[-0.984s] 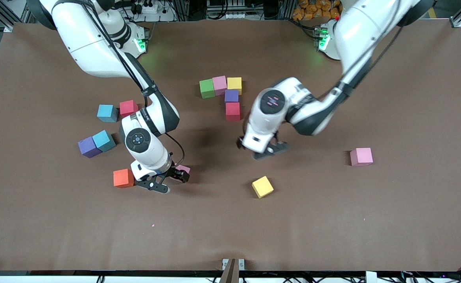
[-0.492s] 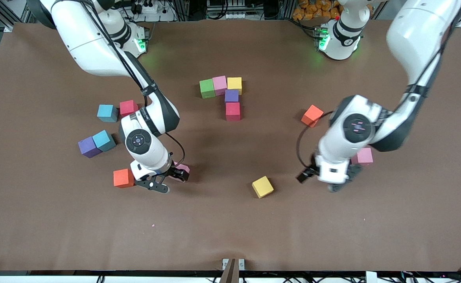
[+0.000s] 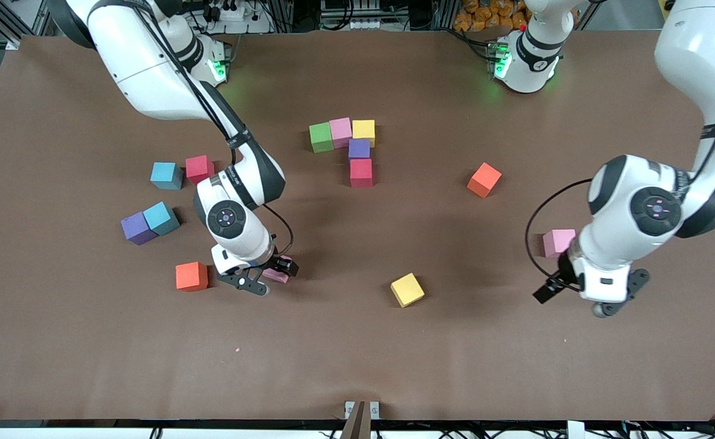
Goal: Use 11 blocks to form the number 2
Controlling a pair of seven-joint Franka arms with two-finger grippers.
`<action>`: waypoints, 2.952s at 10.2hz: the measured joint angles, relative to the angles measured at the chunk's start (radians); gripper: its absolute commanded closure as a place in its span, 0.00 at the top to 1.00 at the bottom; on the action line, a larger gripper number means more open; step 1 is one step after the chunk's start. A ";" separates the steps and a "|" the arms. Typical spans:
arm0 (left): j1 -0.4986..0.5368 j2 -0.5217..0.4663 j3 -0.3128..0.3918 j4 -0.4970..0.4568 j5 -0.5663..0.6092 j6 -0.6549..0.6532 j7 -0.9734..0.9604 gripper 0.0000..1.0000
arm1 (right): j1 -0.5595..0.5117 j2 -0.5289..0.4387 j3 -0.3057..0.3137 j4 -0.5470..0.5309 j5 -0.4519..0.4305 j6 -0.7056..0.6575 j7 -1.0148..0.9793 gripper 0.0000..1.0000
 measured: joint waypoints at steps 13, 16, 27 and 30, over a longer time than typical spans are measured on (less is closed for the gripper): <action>0.137 0.002 0.003 -0.012 0.000 -0.005 0.108 1.00 | 0.106 -0.148 0.119 -0.148 -0.139 -0.020 -0.801 0.43; 0.141 0.001 0.003 -0.012 0.000 -0.005 0.108 1.00 | 0.057 -0.211 0.208 -0.247 -0.140 -0.020 -1.093 0.43; 0.151 -0.011 -0.007 -0.021 0.000 -0.039 0.100 1.00 | 0.081 -0.163 0.328 -0.358 -0.141 0.034 -1.399 0.43; 0.163 -0.008 -0.007 -0.095 -0.006 -0.039 0.105 1.00 | 0.095 -0.162 0.331 -0.359 -0.141 0.036 -1.399 0.42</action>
